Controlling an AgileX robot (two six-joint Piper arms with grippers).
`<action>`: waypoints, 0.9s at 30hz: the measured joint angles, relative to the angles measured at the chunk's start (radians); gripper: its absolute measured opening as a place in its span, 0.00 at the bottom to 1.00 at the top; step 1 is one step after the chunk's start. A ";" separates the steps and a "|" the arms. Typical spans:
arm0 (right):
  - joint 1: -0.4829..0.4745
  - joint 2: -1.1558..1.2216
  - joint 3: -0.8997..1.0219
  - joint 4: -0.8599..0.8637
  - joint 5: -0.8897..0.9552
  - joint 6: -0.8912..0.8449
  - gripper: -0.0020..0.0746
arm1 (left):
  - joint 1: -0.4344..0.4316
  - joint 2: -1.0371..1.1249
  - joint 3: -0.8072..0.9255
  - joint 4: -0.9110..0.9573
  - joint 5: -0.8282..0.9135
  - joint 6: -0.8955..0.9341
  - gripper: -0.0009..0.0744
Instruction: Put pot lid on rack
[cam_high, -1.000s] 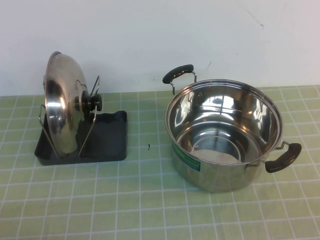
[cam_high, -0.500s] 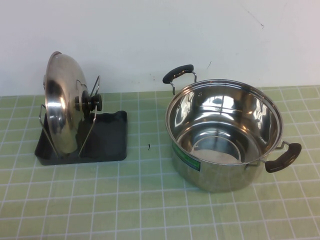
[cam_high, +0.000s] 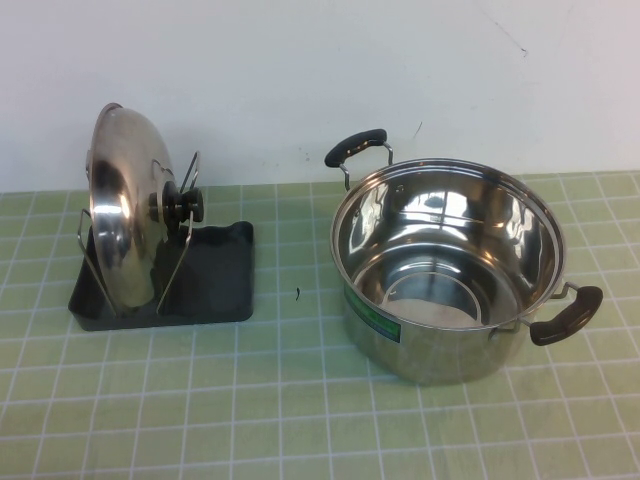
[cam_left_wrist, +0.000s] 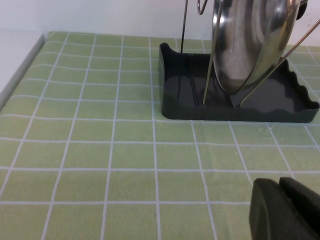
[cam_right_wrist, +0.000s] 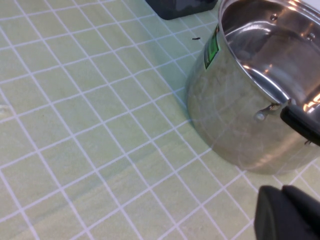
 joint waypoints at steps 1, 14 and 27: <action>0.000 0.000 0.000 0.000 0.000 0.000 0.02 | 0.000 0.000 0.000 0.000 0.000 0.000 0.01; 0.000 0.000 0.000 0.000 0.000 0.000 0.02 | -0.010 0.000 0.000 0.004 0.002 0.000 0.01; -0.033 0.000 0.010 0.045 0.027 -0.041 0.02 | -0.010 0.000 0.000 0.006 0.004 0.000 0.01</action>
